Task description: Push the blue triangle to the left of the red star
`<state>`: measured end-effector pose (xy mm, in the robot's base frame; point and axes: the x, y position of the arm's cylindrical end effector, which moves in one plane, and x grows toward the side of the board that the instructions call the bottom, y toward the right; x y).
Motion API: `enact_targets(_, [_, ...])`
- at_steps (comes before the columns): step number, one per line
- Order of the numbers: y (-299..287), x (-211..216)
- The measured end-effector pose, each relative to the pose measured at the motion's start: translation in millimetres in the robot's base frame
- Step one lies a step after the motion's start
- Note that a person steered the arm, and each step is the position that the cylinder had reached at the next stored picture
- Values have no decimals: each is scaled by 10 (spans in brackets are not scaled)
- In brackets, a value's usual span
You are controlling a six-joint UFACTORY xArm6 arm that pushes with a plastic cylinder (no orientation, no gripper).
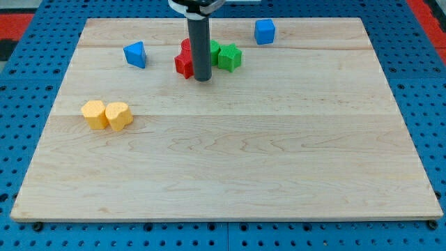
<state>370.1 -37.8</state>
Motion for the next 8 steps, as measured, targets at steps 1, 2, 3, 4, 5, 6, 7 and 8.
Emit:
enact_targets(1, [-548, 324])
enact_targets(2, [-1512, 186])
enact_targets(3, [-2084, -306])
enact_targets(4, [-1808, -651])
enact_targets(5, [-1274, -653])
enact_targets(6, [-1454, -653])
enact_targets(7, [-1566, -761])
enact_targets(8, [-1505, -1068])
